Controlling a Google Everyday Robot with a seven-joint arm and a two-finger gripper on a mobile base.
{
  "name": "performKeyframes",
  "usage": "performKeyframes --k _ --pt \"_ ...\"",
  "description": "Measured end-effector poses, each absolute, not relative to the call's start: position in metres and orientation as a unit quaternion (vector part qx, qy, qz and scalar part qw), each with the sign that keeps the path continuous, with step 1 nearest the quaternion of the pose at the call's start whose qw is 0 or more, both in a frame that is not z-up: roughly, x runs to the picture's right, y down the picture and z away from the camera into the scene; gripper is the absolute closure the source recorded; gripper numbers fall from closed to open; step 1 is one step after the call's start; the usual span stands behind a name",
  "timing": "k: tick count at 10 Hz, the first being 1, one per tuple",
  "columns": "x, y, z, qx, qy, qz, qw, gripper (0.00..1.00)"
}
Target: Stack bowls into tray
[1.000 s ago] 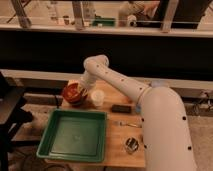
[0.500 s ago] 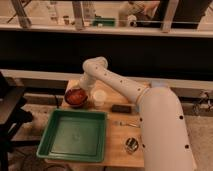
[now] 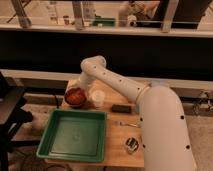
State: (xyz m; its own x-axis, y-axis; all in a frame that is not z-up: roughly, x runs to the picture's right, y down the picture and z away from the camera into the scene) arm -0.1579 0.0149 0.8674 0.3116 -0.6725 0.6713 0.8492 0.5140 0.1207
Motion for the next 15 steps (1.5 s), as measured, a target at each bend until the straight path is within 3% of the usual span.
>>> performKeyframes --k 7,15 --pt "-0.161 0.037 0.866 -0.173 -0.363 -0.438 0.804 0.20" --pt "-0.166 0.059 0.883 -0.176 -0.374 -0.413 0.811 0.20"
